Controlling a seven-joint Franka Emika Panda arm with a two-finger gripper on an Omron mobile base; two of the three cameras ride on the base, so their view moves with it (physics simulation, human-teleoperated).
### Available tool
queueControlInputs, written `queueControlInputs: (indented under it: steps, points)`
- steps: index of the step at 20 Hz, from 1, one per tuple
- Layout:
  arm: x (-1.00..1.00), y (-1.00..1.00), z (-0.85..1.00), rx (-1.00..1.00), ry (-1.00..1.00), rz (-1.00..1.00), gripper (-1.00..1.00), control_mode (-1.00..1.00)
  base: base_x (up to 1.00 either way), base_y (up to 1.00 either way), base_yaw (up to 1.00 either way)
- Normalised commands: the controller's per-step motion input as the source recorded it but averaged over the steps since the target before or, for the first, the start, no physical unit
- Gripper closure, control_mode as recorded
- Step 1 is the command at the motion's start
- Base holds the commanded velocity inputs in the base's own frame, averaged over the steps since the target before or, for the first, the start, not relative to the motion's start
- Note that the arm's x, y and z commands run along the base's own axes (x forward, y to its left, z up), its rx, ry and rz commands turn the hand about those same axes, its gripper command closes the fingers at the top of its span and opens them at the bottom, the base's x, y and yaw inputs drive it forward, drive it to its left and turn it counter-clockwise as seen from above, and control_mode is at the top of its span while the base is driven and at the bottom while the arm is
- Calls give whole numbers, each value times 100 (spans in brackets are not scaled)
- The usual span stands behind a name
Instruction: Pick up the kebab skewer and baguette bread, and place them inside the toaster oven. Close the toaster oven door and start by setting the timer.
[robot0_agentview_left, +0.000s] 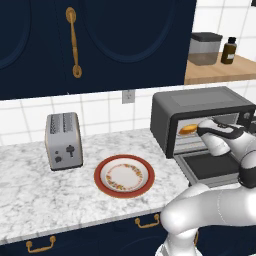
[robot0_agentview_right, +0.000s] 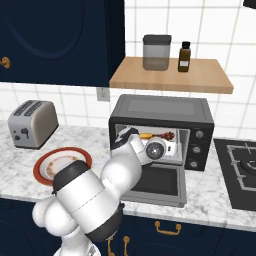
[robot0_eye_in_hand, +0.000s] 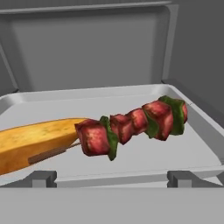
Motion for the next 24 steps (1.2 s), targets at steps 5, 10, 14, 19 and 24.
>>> queueControlInputs:
  steps: [5,10,14,19,24]
  points:
    - [9,0,-3,0,-2,0,-100,-100,0,0,0]
    - [9,0,-3,0,-2,0,-100,-100,0,0,0]
    - [9,0,-3,0,-2,0,-100,-100,0,0,0]
    - [8,0,-3,0,-1,0,-100,-100,0,0,0]
    - [7,0,-3,0,0,0,-100,-100,0,0,0]
